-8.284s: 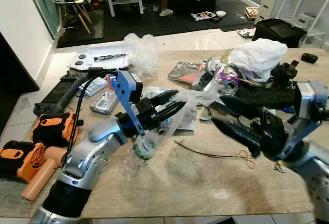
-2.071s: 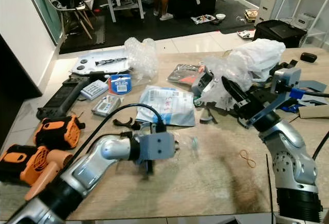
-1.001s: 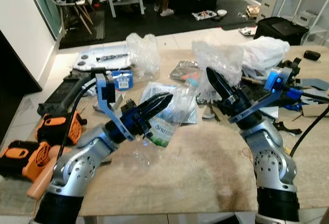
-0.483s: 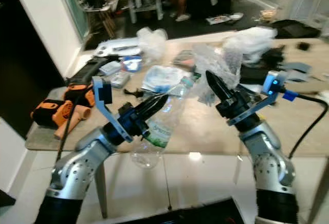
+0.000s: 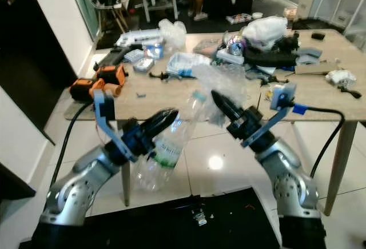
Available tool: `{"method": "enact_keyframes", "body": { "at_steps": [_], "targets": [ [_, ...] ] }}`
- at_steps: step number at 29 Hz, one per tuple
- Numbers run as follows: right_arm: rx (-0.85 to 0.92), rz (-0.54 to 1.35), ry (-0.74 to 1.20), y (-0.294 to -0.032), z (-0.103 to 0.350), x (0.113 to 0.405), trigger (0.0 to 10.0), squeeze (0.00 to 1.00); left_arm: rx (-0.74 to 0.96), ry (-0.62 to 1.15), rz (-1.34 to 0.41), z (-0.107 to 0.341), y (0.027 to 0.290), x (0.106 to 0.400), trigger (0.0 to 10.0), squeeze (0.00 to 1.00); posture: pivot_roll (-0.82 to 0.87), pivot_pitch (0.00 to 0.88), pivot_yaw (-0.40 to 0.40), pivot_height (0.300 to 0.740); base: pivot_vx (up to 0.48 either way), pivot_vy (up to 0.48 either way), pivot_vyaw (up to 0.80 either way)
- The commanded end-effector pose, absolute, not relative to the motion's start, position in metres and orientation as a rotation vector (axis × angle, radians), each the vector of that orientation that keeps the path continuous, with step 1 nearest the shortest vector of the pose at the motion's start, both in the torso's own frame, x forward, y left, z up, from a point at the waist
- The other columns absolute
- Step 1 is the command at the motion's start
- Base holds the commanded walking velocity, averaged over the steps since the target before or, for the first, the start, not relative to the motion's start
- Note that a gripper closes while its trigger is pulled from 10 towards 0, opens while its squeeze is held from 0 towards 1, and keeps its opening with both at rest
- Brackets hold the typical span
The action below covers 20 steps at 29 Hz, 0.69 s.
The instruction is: Picking trash to rubbish bin
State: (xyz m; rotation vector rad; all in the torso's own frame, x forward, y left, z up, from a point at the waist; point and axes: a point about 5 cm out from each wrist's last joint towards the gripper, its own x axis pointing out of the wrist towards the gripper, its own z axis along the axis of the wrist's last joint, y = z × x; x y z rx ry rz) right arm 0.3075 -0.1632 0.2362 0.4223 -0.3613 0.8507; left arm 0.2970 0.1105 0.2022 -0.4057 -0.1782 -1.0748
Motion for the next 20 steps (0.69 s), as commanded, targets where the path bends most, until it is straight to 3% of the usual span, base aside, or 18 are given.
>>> {"method": "enact_keyframes", "body": {
  "at_steps": [1,6,13,16,20],
  "targets": [
    [0.409,0.858,-0.328,-0.156,0.233,0.308,10.0,0.0,-0.356,-0.121,-1.024,0.185,0.122,0.3,10.0,0.0,-0.13,0.16,0.064,0.74,0.0,0.0,0.0],
    [0.391,0.758,-0.159,-0.15,0.195,0.319,10.0,0.0,-0.346,0.022,-0.836,0.141,0.151,0.308,10.0,0.0,-0.12,0.159,0.066,0.74,0.0,0.0,0.0],
    [0.28,0.66,0.088,-0.149,0.137,0.322,10.0,0.0,-0.324,0.146,-0.725,0.104,0.168,0.306,10.0,0.0,-0.12,0.156,0.06,0.74,0.0,0.0,0.0],
    [0.232,0.567,0.301,-0.156,0.077,0.311,10.0,0.0,-0.334,0.28,-0.484,0.061,0.194,0.305,10.0,0.0,-0.12,0.155,0.056,0.74,0.0,0.0,0.0],
    [0.149,0.509,0.437,-0.164,0.042,0.299,10.0,0.0,-0.34,0.357,-0.331,0.036,0.212,0.296,10.0,0.0,-0.12,0.154,0.056,0.74,0.0,0.0,0.0]
  ]
}}
